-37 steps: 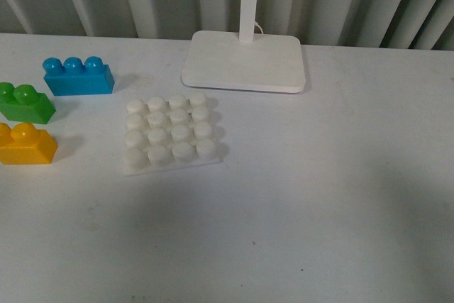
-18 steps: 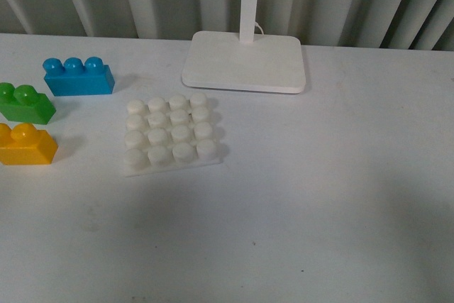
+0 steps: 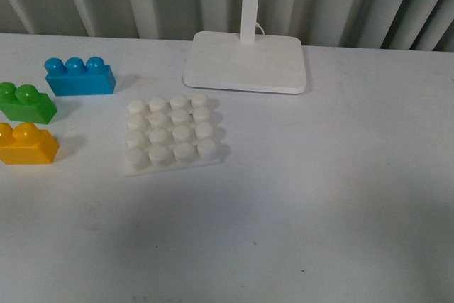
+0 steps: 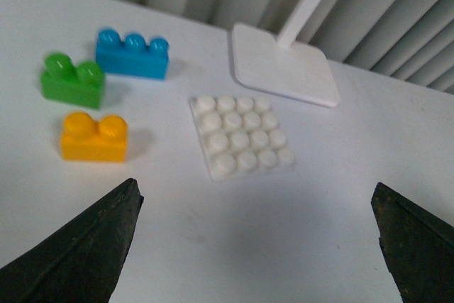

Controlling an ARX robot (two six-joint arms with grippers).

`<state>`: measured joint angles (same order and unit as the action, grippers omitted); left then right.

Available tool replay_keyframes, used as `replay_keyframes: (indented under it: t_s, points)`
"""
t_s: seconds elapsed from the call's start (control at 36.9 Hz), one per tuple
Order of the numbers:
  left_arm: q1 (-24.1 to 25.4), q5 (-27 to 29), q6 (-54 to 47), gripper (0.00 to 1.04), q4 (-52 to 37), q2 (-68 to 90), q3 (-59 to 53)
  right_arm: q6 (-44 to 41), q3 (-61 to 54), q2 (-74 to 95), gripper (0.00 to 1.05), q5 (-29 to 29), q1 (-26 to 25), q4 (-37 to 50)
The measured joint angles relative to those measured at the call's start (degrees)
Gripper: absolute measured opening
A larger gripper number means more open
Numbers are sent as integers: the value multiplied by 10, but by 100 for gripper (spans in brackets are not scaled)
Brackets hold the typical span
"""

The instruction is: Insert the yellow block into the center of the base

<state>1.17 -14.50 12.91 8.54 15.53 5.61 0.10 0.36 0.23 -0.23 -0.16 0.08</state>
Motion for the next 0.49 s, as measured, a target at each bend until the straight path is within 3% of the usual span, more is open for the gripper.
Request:
replay_keyframes:
  t_s: [0.14, 0.33, 0.49]
  points:
    - [-40, 19, 33, 98, -171, 192, -3, 0, 0, 0, 96, 2, 0, 0]
    - [-64, 26, 4, 98, -446, 509, 2, 0, 0, 0, 95, 2, 0, 0]
    - [-58, 23, -25, 98, -545, 687, 45, 0, 0, 0, 95, 2, 0, 0]
